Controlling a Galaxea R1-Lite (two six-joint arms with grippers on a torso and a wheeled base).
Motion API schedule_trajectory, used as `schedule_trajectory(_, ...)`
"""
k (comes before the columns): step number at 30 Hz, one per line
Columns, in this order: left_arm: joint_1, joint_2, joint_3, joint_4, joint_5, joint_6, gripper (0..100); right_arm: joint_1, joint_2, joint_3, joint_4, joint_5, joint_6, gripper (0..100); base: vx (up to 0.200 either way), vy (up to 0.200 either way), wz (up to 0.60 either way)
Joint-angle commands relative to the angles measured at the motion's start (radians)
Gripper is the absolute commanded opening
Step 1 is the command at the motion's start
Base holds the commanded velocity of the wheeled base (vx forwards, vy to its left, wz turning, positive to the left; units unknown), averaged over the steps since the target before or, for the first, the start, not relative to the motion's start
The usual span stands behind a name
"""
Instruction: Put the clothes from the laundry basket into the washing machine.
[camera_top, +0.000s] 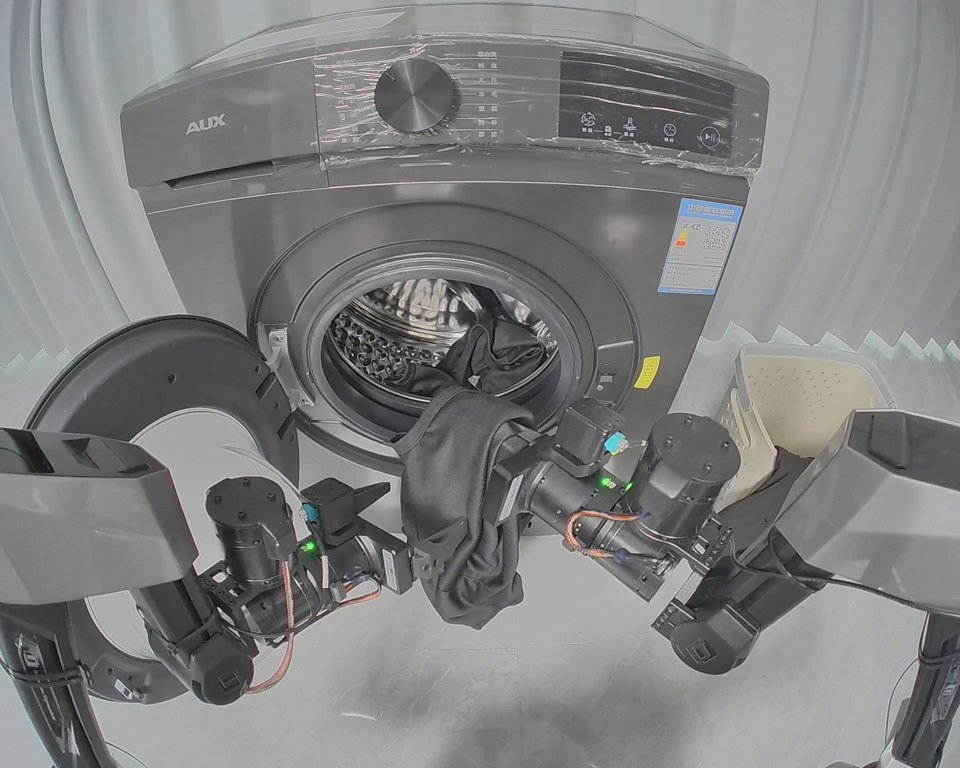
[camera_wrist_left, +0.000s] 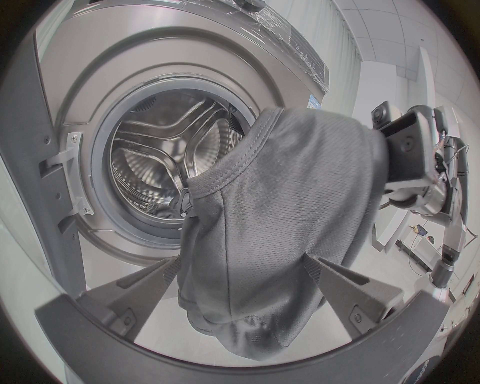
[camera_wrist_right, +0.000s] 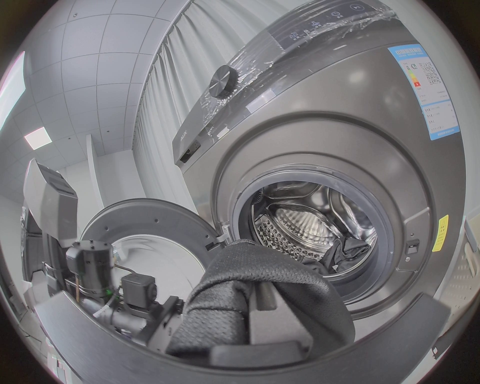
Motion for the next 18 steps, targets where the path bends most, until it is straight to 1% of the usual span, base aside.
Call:
schedule_trajectory(1,0.001,0.053,-0.049,-0.001,0.0,0.002,100,0.026,-0.018,0.003,0.001,-0.002,0.0,0,0.0,0.0,0.0)
schedule_trajectory(7,-0.004,0.119,-0.119,-0.001,-0.002,0.0,100,0.057,-0.023,0.02,-0.005,-0.014,0.012,0,0.0,0.0,0.0)
schedule_trajectory(12,-0.008,0.163,-0.173,-0.001,-0.002,0.002,100,0.083,-0.023,0.045,-0.013,-0.014,0.017,0,0.0,0.0,0.0)
schedule_trajectory(18,-0.019,0.216,-0.211,-0.001,-0.003,0.003,100,0.087,-0.023,0.046,-0.017,-0.015,0.026,0,0.0,0.0,0.0)
